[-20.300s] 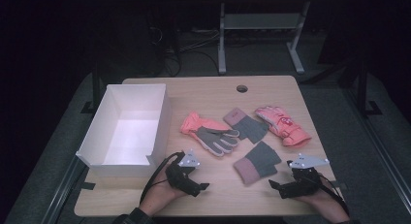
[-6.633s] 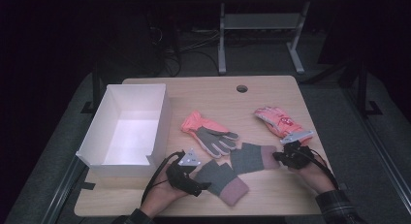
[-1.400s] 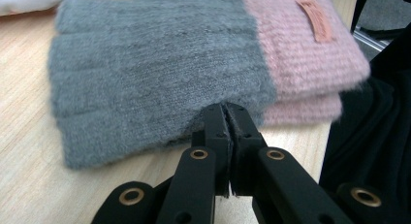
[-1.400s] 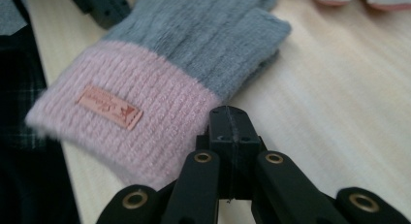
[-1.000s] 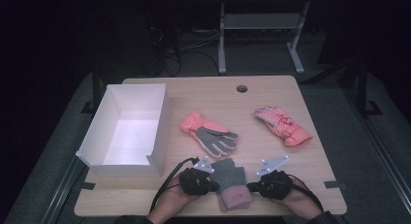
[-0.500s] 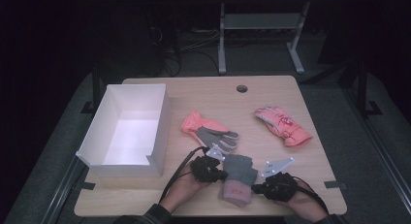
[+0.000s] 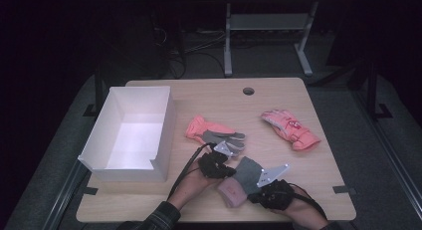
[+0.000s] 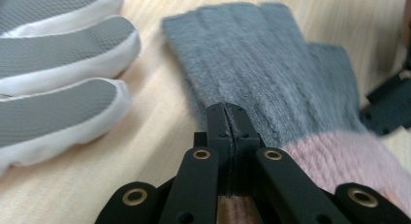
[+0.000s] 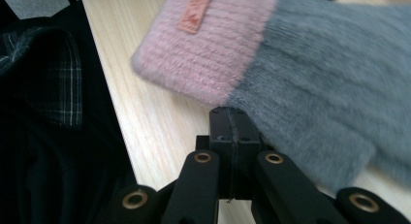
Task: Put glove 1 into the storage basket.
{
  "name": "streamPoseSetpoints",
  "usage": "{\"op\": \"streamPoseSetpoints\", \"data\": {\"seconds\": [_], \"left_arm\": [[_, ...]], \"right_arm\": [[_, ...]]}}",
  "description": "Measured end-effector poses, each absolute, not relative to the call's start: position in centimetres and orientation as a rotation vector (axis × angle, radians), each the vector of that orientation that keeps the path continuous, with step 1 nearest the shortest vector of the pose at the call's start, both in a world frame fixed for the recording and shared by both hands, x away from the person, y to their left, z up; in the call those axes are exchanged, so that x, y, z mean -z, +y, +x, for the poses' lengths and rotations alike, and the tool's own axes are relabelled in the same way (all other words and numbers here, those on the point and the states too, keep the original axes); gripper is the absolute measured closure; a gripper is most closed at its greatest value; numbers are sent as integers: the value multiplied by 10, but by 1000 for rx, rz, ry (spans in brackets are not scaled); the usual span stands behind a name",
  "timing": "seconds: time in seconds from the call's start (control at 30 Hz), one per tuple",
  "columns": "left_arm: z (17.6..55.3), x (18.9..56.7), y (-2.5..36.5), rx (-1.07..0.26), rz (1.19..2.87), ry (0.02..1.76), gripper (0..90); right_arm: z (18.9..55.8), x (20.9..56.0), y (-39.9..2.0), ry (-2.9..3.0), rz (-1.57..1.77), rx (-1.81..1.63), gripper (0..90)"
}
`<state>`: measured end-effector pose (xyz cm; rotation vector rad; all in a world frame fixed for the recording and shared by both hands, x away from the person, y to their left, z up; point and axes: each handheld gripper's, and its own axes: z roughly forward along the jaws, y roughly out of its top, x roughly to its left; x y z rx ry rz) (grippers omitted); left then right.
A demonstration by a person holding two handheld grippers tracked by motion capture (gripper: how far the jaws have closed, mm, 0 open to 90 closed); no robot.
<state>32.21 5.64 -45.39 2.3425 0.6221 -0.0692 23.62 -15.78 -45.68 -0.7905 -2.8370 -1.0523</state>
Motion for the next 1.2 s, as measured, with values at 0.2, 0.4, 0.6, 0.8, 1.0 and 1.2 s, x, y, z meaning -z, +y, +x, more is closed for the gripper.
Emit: {"op": "streamPoseSetpoints", "data": {"seconds": [0.2, 0.4, 0.6, 0.8, 1.0, 1.2], "left_arm": [[329, 453, 61, 72, 2322, 658, 893], [331, 446, 70, 69, 2302, 654, 813], [327, 432, 73, 83, 2280, 629, 590], [321, 433, 61, 83, 2320, 561, 307], [318, 444, 44, 83, 2385, 522, 171], [313, 453, 34, 63, 2425, 510, 135]], "right_arm": [[239, 458, -140, -2848, -736, 1054, 900], [237, 453, -147, -2836, -760, 1099, 870], [237, 445, -180, -2810, -938, 1168, 671], [241, 445, -208, -2802, -1145, 1185, 386], [244, 452, -230, -2778, -1310, 1216, 144], [248, 456, -237, -2799, -1407, 1220, 109]]}}
